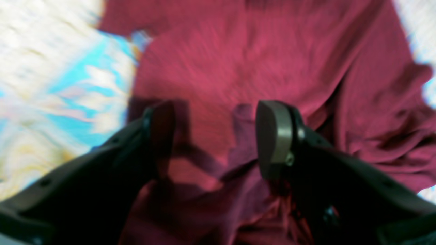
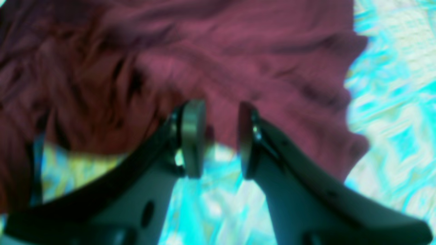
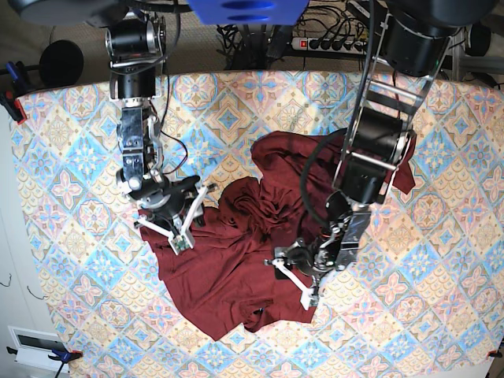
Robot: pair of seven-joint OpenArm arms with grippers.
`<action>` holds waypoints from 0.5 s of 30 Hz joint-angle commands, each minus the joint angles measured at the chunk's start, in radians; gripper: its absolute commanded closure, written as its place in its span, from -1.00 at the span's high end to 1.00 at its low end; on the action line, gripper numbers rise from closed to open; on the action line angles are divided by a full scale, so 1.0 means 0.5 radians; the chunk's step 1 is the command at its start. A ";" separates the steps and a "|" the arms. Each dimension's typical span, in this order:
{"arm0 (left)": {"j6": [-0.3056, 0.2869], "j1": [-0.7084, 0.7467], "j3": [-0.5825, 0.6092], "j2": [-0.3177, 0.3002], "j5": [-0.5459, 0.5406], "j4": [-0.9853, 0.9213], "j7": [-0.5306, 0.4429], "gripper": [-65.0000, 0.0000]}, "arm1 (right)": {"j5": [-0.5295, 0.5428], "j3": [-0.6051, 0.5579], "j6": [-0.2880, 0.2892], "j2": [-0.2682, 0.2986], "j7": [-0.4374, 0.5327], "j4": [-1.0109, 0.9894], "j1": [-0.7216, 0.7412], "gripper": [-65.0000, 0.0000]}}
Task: Layout the t-shirt on the table in an organized manner, then fold the t-shirt properly
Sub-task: 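Lift the shirt with both grippers and shake it out over the table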
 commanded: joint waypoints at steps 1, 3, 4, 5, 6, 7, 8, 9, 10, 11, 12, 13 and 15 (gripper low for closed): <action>0.019 -0.097 0.010 0.005 0.028 -0.062 -0.078 0.12 | 0.006 0.018 -0.008 0.019 0.029 0.081 0.034 -0.49; 0.022 -0.106 0.019 0.033 0.055 -0.170 -0.155 0.12 | 0.006 0.021 -0.008 0.031 -0.011 0.140 0.012 -0.49; 0.022 -0.106 0.019 0.033 0.080 -0.182 -0.170 0.12 | 0.006 0.021 -0.008 0.031 -0.020 0.161 0.009 -0.49; 0.025 -0.106 0.019 0.033 0.098 -0.185 -0.170 0.12 | 0.006 0.021 -0.008 0.031 -0.020 0.170 -0.006 -0.49; 0.025 -0.097 0.019 0.033 0.117 -0.185 -0.170 0.12 | 0.006 0.021 -0.008 0.031 -0.017 0.177 -0.012 -0.49; 0.025 -0.097 0.022 0.033 0.132 -0.188 -0.167 0.10 | 0.006 0.021 -0.008 0.031 -0.017 0.177 -0.019 -0.49; 0.025 -0.094 0.022 0.030 0.141 -0.188 -0.161 0.09 | 0.006 0.021 -0.008 0.031 -0.017 0.177 -0.019 -0.49; 0.022 -0.091 0.025 0.030 0.144 -0.191 -0.158 0.09 | 0.006 0.021 -0.008 0.031 -0.017 0.177 -0.022 -0.49; 0.019 -0.091 0.025 0.027 0.144 -0.207 -0.152 0.04 | 0.006 0.021 -0.008 0.031 -0.017 0.177 -0.022 -0.49; 0.016 -0.082 0.025 0.027 0.144 -0.231 -0.112 -0.06 | 0.006 0.021 -0.008 0.028 -0.017 0.177 -0.022 -0.49; 0.013 -0.076 0.025 0.027 0.141 -0.240 -0.066 -0.20 | 0.006 0.021 -0.008 0.028 -0.017 0.180 -0.022 -0.49; 0.013 -0.073 0.022 0.023 0.138 -0.237 -0.026 -0.44 | 0.006 0.021 -0.008 0.028 -0.017 0.180 -0.022 -0.49; 0.010 -0.069 0.022 -0.026 0.135 -0.237 -0.001 -1.00 | 0.006 0.021 -0.008 0.028 -0.017 0.180 -0.022 -0.49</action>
